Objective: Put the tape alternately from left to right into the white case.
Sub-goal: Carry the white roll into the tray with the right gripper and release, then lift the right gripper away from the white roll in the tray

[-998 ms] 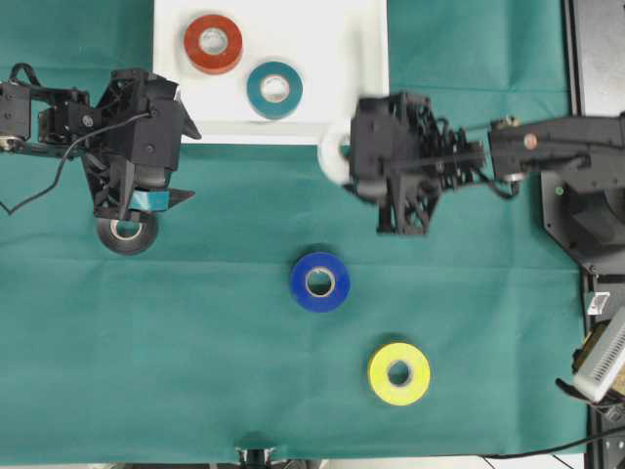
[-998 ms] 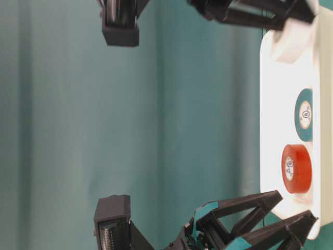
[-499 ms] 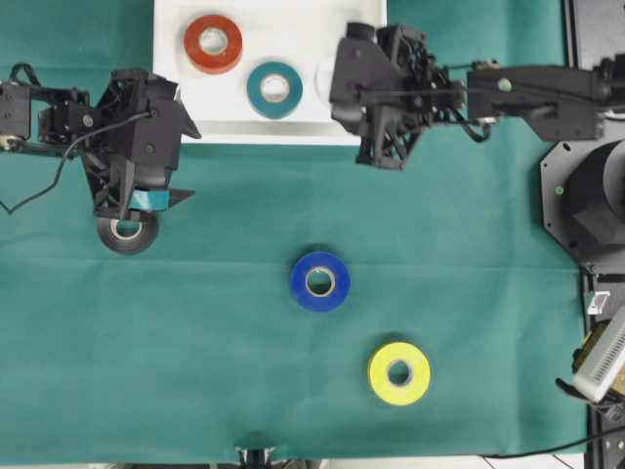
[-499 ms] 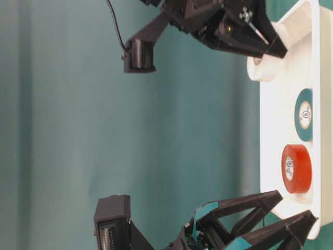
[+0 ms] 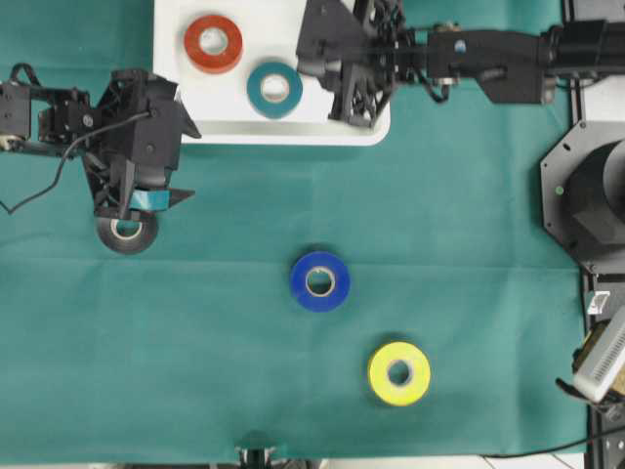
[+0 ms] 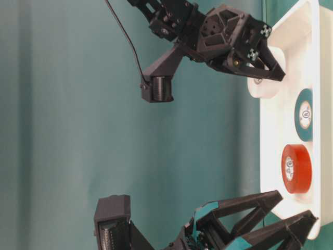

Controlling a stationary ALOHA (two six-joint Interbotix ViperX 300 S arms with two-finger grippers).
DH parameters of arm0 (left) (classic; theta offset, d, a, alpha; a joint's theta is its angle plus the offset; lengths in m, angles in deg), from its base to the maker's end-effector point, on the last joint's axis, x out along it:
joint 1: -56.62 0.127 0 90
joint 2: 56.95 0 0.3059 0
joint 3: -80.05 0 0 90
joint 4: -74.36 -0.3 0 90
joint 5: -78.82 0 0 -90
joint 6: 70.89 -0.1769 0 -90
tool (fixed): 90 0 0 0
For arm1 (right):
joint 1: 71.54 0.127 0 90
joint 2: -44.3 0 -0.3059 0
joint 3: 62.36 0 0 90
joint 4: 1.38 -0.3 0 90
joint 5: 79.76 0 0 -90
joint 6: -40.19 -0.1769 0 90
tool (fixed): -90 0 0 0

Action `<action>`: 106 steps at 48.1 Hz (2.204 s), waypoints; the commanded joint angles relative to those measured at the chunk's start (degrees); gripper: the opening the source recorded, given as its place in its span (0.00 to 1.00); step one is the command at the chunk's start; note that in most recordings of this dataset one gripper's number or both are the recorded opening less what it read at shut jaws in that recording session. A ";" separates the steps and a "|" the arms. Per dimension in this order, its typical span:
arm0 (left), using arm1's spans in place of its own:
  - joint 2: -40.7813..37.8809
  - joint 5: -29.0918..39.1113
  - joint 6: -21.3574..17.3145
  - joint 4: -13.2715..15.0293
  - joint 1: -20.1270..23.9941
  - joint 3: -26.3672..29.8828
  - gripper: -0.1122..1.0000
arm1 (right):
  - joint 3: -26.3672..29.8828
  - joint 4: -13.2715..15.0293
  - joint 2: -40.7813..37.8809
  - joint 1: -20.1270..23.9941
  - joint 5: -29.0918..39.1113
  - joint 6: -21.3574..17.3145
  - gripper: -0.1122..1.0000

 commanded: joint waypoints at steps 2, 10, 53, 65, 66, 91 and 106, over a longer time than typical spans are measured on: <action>0.62 -0.35 0.09 0.09 -0.09 0.70 1.00 | 1.58 0.26 0.26 -1.32 -0.53 0.09 0.13; 0.62 -0.26 0.09 0.09 -0.09 0.62 1.00 | 1.58 0.35 0.09 -2.11 -1.14 0.09 0.13; 0.62 -0.35 0.00 0.09 -0.44 0.70 1.00 | 0.79 0.35 0.09 -2.37 -1.85 0.00 0.85; 0.70 -0.35 0.00 0.00 -0.44 0.70 1.00 | 0.09 0.26 1.49 -1.58 -2.02 0.00 0.84; 0.62 -0.35 0.00 0.09 -0.44 0.70 1.00 | -0.09 0.35 1.85 -1.32 -2.02 0.00 0.84; 0.70 -0.35 0.00 0.09 -0.44 0.79 1.00 | -8.96 0.35 12.30 6.94 -7.56 -0.35 0.84; 0.70 -0.35 0.09 0.09 -0.44 0.79 1.00 | -13.54 0.26 16.70 10.46 -8.61 -0.44 0.84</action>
